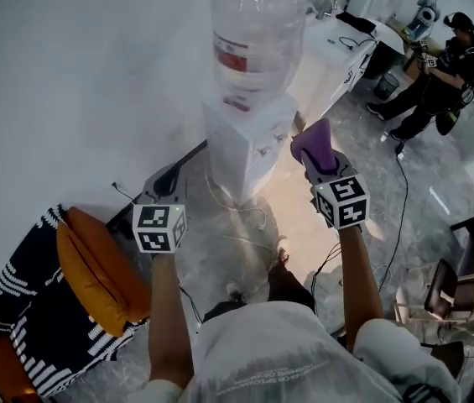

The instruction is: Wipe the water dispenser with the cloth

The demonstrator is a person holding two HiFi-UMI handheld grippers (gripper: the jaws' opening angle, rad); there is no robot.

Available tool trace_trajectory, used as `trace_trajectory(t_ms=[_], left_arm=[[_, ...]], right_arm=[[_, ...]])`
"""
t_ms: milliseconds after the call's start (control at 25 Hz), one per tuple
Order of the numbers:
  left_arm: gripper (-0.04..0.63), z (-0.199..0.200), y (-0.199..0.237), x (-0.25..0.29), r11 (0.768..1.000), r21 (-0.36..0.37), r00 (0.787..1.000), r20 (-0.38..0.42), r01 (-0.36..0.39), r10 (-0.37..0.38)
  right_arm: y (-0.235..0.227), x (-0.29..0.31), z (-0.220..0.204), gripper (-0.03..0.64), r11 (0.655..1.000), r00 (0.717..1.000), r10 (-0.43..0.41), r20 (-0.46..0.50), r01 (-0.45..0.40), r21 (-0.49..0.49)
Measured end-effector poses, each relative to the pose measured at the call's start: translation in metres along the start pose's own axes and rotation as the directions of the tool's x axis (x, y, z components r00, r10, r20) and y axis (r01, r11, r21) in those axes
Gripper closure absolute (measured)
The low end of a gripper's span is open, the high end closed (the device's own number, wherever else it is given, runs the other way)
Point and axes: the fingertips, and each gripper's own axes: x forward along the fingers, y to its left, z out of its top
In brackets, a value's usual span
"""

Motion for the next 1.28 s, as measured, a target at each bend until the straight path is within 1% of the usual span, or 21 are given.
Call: trace_trajectory(t_ms=[160,280,440,520,640,800,1040,1280], left_arm=[[0.577,0.058,-0.004,-0.015,0.996,0.092,0.996,0.084,0.023,-0.031],[0.577,0.098,-0.006,-0.026,0.989,0.146,0.989,0.139,0.026,-0.047],[0.578,0.137,-0.016,-0.039,0.979,0.203,0.976,0.206,0.034,-0.076],[0.577,0.149,-0.023,-0.043,0.971,0.234,0.970,0.222,0.042,-0.096],[0.577,0.162,-0.030,-0.049,0.962,0.269,0.963,0.241,0.053,-0.120],[0.577,0.173,-0.037,-0.051,0.957,0.284,0.956,0.263,0.055,-0.133],[0.578,0.172,-0.048,-0.042,0.952,0.294,0.954,0.252,0.087,-0.165],[0.577,0.164,-0.051,-0.032,0.951,0.291,0.959,0.220,0.108,-0.177]], right_arm=[[-0.006,-0.028,0.054,0.554,0.998,0.994,-0.036,0.102,0.040,-0.039],[-0.009,-0.045,0.085,0.554,0.997,0.986,-0.050,0.158,0.059,-0.056],[-0.009,-0.062,0.114,0.554,0.995,0.975,-0.049,0.218,0.066,-0.070],[-0.006,-0.068,0.120,0.554,0.995,0.970,-0.044,0.239,0.063,-0.071],[-0.002,-0.075,0.125,0.554,0.996,0.966,-0.040,0.257,0.060,-0.072],[0.003,-0.077,0.134,0.554,0.994,0.963,-0.024,0.269,0.050,-0.092],[0.007,-0.072,0.139,0.555,0.993,0.963,-0.011,0.269,0.041,-0.108],[0.009,-0.065,0.134,0.555,0.995,0.965,-0.002,0.260,0.029,-0.100]])
